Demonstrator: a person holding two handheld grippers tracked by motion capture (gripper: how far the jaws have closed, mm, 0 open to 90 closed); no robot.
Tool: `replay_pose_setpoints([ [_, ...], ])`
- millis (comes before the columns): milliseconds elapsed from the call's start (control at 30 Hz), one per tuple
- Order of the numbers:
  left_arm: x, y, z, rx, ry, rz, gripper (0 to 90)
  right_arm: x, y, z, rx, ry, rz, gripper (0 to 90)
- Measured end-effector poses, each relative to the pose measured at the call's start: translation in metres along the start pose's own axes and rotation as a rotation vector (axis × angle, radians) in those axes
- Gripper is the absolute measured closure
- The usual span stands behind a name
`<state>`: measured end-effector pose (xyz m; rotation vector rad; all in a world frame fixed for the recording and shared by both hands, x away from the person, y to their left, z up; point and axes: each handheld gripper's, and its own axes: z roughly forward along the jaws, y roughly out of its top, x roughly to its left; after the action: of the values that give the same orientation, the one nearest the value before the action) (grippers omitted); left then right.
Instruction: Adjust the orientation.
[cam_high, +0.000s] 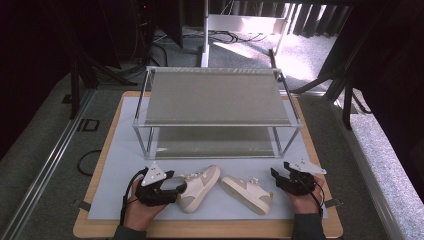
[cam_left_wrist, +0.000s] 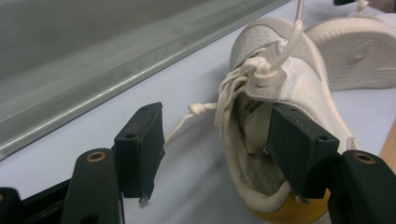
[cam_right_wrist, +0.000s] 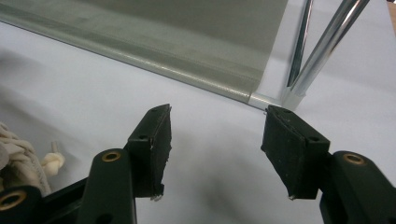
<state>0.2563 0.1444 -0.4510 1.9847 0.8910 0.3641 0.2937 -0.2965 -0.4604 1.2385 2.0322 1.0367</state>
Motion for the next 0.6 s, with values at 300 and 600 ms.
replay_pose_setpoints([
  [300,-0.004,0.004,0.003,0.022,0.0,0.022,42.9,0.001,0.0,0.0,0.002,0.003,-0.005,41.9],
  [600,-0.005,0.011,0.022,0.09,-0.01,0.031,63.5,0.002,-0.001,0.0,0.002,0.0,-0.006,41.9],
])
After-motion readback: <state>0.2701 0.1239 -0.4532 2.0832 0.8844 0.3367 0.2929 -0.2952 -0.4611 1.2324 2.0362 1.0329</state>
